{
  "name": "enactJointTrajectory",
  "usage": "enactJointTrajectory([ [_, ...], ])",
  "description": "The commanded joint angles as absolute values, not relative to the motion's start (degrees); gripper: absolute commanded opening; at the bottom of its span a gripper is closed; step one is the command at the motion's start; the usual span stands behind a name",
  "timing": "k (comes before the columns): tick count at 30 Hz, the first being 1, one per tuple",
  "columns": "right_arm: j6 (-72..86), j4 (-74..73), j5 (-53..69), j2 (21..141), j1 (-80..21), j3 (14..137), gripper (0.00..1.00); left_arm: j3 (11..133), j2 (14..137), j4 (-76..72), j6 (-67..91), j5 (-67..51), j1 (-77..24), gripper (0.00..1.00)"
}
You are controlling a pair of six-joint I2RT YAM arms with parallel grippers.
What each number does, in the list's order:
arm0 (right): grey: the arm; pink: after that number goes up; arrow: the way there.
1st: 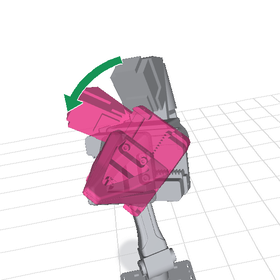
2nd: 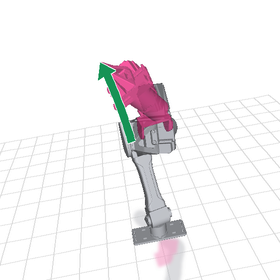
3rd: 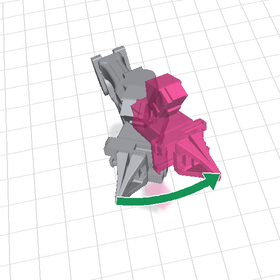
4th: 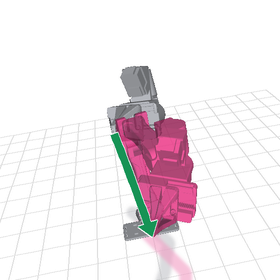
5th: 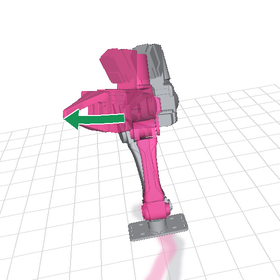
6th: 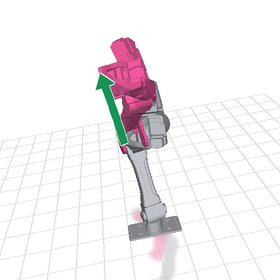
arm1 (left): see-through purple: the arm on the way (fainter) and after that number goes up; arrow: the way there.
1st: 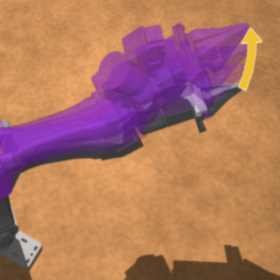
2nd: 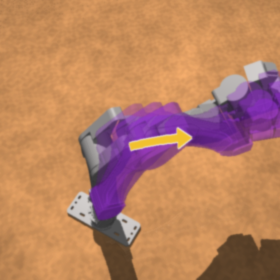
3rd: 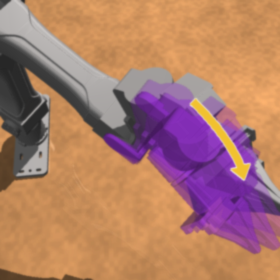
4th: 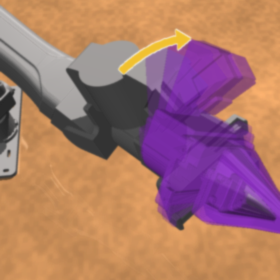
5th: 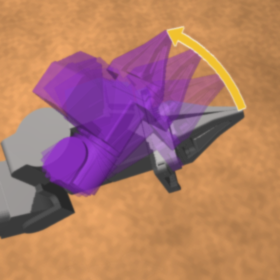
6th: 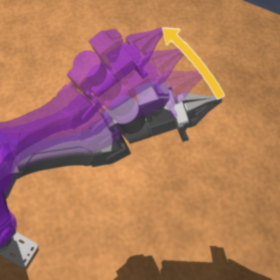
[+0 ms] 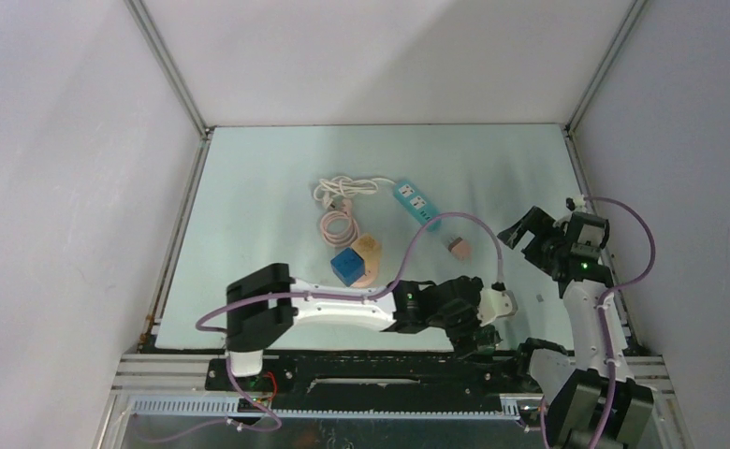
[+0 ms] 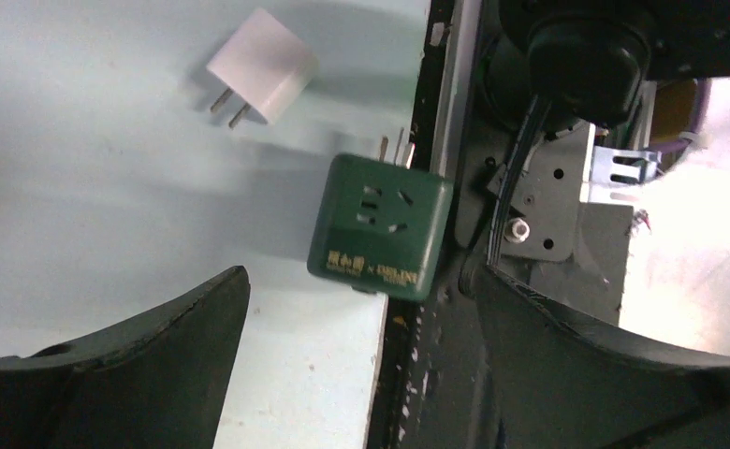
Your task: Insert the plug
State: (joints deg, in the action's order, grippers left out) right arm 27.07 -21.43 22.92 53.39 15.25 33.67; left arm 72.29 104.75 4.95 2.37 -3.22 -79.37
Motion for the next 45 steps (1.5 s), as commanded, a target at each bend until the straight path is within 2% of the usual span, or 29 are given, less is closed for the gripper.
enactJointTrajectory([
  [1, 27.76, -20.59, 25.22, 53.73, 16.44, 33.66, 1.0, 80.47, 108.67, 8.36, -3.38, -5.85, -79.28, 0.92],
  [18, 27.48, -19.82, 26.86, 54.68, 19.78, 33.66, 0.99, 85.56, 117.79, 13.56, -6.68, -5.06, -82.22, 0.81],
  [19, 27.36, -19.78, 26.85, 54.74, 19.78, 33.66, 0.99, 85.5, 118.03, 13.27, -6.68, -4.44, -82.5, 0.77],
  [21, 27.1, -19.87, 26.8, 54.76, 19.78, 33.66, 0.99, 85.3, 118.29, 12.83, -6.62, -3.24, -82.7, 0.62],
  [27, 26.56, -20.12, 27.53, 54.76, 19.78, 33.65, 0.99, 79.59, 113.02, 5.57, -5.36, -0.2, -82.58, 0.34],
  [28, 26.42, -20.25, 27.58, 54.76, 19.78, 33.66, 0.99, 78.38, 111.69, 4.21, -5.22, 1.75, -82.51, 0.32],
  [36, 24.01, -19.3, 32.76, 54.84, 18.89, 33.64, 0.97, 67.89, 99.67, -1.81, -4.09, 8.31, -78.08, 0.28],
  [45, 19.23, -14.94, 49.26, 56.55, 7.62, 34.13, 1.0, 52.48, 83.32, 1.0, -5.42, 18.36, -70.02, 0.25],
])
